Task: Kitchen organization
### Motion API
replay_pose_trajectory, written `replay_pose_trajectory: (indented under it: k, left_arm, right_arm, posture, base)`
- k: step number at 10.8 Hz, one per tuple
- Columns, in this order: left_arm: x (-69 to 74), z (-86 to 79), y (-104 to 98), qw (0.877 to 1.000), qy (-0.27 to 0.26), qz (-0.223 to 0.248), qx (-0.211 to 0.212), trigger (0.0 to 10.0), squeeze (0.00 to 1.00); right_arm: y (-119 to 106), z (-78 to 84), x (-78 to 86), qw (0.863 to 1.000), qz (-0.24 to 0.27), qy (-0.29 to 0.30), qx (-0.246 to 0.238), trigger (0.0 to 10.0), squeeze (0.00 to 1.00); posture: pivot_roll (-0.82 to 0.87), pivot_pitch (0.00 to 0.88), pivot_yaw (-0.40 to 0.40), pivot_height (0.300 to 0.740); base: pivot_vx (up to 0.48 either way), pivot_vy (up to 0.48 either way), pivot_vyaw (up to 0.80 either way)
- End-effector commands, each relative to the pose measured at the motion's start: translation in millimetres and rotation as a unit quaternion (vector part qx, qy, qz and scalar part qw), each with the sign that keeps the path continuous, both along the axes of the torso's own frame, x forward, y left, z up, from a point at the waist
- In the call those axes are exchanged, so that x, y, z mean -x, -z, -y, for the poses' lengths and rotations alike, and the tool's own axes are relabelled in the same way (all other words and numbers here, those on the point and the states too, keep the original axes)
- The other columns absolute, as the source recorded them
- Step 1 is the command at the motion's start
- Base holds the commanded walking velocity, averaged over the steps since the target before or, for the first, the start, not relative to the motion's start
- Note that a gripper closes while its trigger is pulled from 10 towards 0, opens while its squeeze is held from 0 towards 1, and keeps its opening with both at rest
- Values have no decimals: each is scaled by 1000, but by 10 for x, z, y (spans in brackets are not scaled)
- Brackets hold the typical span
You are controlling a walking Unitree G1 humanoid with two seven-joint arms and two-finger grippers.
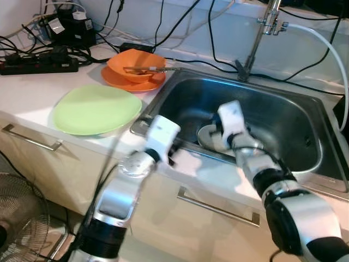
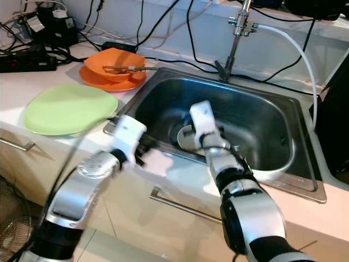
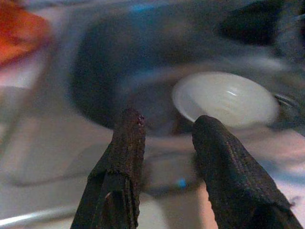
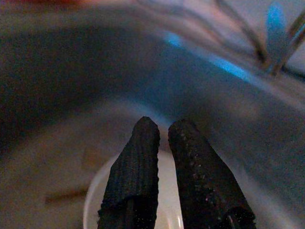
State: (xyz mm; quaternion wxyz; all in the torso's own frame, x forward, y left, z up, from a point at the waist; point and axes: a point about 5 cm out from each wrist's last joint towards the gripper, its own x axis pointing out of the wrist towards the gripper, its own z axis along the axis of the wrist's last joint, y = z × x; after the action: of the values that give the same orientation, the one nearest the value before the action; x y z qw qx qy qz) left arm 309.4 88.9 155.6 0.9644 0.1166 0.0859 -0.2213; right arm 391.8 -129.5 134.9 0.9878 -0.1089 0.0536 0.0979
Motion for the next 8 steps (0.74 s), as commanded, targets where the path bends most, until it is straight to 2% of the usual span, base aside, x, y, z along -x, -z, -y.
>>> replay_pose_trajectory:
  k: [1,3,4,6,8]
  left_arm:
    - [-51,-82,-67,998,-33,50,-26,10000,0]
    - [-71,-170,-133,992,-65,93,-47,10000,0]
    - [-81,-230,-142,986,-81,120,-78,10000,0]
    - [-53,-341,-189,973,-105,178,-105,10000,0]
    - [-33,-425,-198,962,-123,211,-122,10000,0]
  right_arm:
    - [-279,4,-65,997,68,-5,-41,10000,0]
    - [-446,40,-62,987,118,-1,-105,10000,0]
    - [-469,42,-31,982,131,-5,-137,10000,0]
    - [-433,-5,160,969,173,-31,-171,10000,0]
    - [-381,26,355,961,195,-40,-191,10000,0]
  posture:
    - [265,4,-81,740]
    - [262,7,-81,740]
    - [245,9,-74,740]
    - [236,14,-72,740]
    - [224,16,-68,740]
  base:
    - [0,0,0]
    - [0,0,0]
    - [0,0,0]
    - [0,0,0]
    - [0,0,0]
